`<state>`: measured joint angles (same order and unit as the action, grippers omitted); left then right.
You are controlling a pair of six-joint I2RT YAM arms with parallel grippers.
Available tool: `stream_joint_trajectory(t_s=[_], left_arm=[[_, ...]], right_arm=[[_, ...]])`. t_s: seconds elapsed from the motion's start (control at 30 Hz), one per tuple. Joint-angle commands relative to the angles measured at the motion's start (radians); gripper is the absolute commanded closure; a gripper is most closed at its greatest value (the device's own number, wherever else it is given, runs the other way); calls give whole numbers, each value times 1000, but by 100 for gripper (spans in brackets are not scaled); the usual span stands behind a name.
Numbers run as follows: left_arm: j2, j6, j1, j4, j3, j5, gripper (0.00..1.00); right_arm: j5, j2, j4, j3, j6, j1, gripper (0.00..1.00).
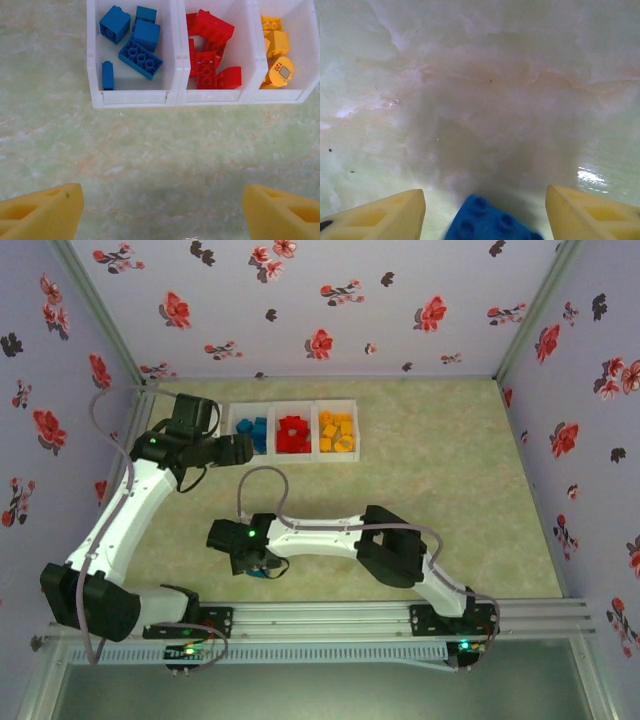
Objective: Sort the legos into containers by color
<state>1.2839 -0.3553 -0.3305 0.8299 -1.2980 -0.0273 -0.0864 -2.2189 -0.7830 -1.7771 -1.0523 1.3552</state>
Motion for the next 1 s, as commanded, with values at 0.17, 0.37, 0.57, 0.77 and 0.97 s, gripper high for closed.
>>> stream_joint_trajectory(t_s=[0.17,0.37,0.57,0.77,0.97], left_arm=[[-39,18,11,4,8,-18,17],[-43,13,11,-1,27,-19,17],[-47,10,11,-2,29,-23,18],[-50,13,11,2,29,-25,18],[-58,13,12,3,37,-25,18]], right_arm=[[-15,-21,-70,-32,-12,9,39],[-9,4,-82,5,8,27,34],[-34,15,-139,13,-25,33,27],[-18,32,-121,38,-10,51,23],[10,26,-124,19,105,72,17]])
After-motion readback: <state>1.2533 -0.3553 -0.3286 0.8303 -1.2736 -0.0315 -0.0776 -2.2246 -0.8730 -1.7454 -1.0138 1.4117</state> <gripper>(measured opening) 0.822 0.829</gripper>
